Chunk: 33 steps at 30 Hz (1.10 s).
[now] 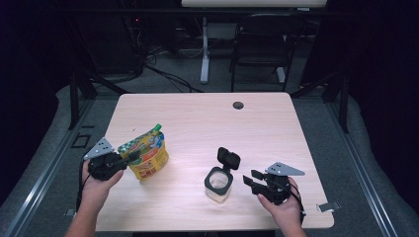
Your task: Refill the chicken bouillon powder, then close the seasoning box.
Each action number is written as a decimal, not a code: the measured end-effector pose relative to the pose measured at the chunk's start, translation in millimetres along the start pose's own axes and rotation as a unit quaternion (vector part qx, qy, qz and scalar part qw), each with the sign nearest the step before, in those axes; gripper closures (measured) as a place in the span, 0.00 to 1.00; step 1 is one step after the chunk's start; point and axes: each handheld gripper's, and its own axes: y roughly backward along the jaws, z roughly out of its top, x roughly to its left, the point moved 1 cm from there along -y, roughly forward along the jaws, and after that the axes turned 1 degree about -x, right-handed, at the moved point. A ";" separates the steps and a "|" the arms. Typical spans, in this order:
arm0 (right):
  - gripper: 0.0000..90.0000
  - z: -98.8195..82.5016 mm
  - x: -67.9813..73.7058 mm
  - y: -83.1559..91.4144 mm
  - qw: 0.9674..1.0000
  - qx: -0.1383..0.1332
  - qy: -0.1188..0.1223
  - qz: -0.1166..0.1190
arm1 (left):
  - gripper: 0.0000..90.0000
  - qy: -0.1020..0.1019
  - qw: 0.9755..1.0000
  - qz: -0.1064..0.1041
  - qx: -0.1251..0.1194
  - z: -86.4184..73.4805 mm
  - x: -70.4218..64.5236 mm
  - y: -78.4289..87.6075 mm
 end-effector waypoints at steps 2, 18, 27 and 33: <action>0.64 0.2 0.2 -0.3 1.000 -0.001 0.000 0.000 | 0.99 -0.002 1.000 0.003 0.004 0.3 -2.4 0.1; 0.64 2.3 -2.0 0.3 1.000 -0.008 -0.004 0.001 | 1.00 -0.021 1.000 0.001 0.007 4.8 -19.2 -0.2; 0.64 3.8 -2.2 -1.9 1.000 -0.009 -0.004 0.006 | 1.00 -0.026 0.999 -0.018 0.005 6.0 -31.3 -1.8; 0.64 4.0 -1.9 -1.8 1.000 -0.005 -0.001 0.007 | 1.00 -0.046 0.998 -0.045 0.006 10.6 -50.6 -8.4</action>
